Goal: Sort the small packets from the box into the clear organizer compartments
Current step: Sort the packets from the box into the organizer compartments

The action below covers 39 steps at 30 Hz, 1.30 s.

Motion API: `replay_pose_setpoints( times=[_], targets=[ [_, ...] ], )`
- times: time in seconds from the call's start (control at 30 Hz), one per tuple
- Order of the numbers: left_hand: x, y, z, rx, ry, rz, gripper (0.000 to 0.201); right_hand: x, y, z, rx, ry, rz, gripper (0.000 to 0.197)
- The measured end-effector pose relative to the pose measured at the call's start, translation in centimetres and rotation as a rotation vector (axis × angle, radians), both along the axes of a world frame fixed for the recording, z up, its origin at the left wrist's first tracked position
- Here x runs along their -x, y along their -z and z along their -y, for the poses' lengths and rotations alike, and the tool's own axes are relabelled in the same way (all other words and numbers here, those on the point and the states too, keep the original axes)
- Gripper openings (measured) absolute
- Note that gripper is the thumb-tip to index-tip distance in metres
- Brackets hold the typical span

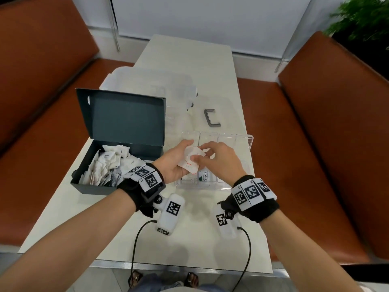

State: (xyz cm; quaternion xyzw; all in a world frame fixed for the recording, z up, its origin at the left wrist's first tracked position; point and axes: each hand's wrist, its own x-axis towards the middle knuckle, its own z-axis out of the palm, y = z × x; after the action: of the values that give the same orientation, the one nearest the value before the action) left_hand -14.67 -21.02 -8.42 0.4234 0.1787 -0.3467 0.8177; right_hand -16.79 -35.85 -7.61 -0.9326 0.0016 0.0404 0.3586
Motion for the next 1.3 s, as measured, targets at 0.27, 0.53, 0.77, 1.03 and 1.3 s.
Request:
replay_pose_setpoints(
  times=[0.27, 0.53, 0.77, 1.03, 1.3],
  targets=[
    [0.4, -0.5, -0.1, -0.121, 0.07, 0.139, 0.019, -0.5, 0.6, 1.5, -0.438, 0.219, -0.143, 0.008],
    [0.4, 0.1, -0.1, -0.166, 0.027, 0.193, 0.03, -0.5, -0.1, 4.4, -0.662, 0.371, -0.103, 0.005],
    [0.7, 0.4, 0.1, -0.134, -0.031, 0.204, 0.03, 0.2, 0.4, 3.8, -0.991, 0.33, -0.211, 0.012],
    [0.7, 0.6, 0.4, -0.124, -0.058, 0.188, 0.017, 0.2, 0.7, 2.2, -0.884, 0.337, -0.247, 0.02],
    [0.3, 0.3, -0.3, -0.11, -0.019, 0.118, 0.02, 0.1, 0.4, 4.1, -0.701, 0.326, -0.235, 0.014]
  ],
)
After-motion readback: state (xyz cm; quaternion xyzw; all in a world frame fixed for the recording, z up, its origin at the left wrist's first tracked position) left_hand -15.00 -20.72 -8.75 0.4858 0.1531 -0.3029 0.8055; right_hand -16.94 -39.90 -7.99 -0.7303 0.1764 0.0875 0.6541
